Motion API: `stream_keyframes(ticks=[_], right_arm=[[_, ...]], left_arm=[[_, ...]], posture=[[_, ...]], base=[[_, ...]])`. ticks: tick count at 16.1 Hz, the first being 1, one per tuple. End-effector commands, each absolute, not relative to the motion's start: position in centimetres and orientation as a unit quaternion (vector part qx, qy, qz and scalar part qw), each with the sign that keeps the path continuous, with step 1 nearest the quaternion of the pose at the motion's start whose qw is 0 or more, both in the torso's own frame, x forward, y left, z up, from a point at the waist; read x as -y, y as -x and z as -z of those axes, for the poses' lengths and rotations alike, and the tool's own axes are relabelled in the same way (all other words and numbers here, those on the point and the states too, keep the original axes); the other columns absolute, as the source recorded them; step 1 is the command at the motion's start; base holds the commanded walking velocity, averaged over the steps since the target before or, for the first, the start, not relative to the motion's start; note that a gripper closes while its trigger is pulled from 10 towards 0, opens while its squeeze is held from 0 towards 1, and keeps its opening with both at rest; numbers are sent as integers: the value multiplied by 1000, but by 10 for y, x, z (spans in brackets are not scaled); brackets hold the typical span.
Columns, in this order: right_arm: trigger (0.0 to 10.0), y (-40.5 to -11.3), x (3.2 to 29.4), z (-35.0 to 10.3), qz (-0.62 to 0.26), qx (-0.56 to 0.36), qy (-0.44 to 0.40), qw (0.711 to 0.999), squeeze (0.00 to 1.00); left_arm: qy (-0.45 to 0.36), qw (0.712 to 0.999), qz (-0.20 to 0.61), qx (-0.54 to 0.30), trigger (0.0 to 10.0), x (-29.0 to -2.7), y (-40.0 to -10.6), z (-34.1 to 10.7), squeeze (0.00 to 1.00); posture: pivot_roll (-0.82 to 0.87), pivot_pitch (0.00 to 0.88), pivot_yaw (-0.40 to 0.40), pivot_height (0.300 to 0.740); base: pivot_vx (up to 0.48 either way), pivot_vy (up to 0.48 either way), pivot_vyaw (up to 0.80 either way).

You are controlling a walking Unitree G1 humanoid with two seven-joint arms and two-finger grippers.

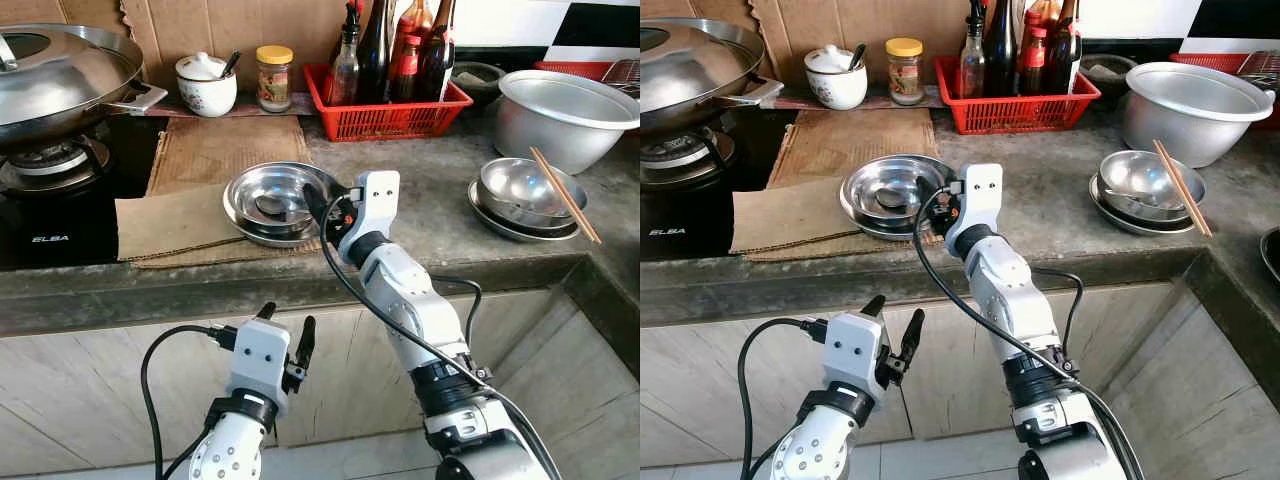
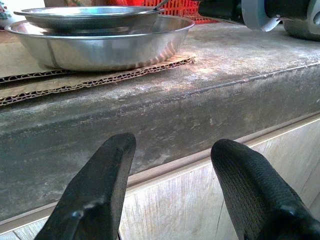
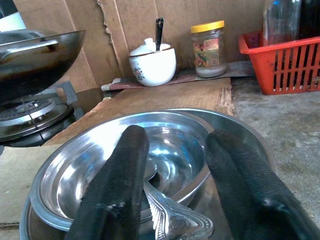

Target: Kitchen organization

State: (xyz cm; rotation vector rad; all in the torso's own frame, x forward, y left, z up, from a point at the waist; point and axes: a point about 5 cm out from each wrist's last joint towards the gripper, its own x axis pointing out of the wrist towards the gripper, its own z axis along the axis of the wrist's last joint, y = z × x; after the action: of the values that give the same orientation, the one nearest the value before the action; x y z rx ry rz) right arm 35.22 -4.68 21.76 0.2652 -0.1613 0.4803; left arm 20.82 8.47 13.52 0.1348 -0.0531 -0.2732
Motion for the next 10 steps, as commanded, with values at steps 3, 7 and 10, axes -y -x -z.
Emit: stream_keyframes(ticks=[3, 7, 10], right_arm=[[3843, -352, 30, -231, -257, 95, -145, 951, 0], [10000, -353, 31, -234, -250, 102, -139, 953, 0], [10000, -351, 28, -233, -260, 100, -132, 951, 0]], left_arm=[[-64, 988, 140, 33, 10000, -82, -206, -139, 0], [-63, 988, 138, 32, 10000, -82, -206, -139, 0], [-63, 988, 138, 32, 10000, -82, -206, -139, 0]], posture=[[186, 84, -85, 740], [185, 87, -84, 740], [183, 92, -86, 740]], base=[[0, 0, 0], [0, 0, 0], [0, 0, 0]])
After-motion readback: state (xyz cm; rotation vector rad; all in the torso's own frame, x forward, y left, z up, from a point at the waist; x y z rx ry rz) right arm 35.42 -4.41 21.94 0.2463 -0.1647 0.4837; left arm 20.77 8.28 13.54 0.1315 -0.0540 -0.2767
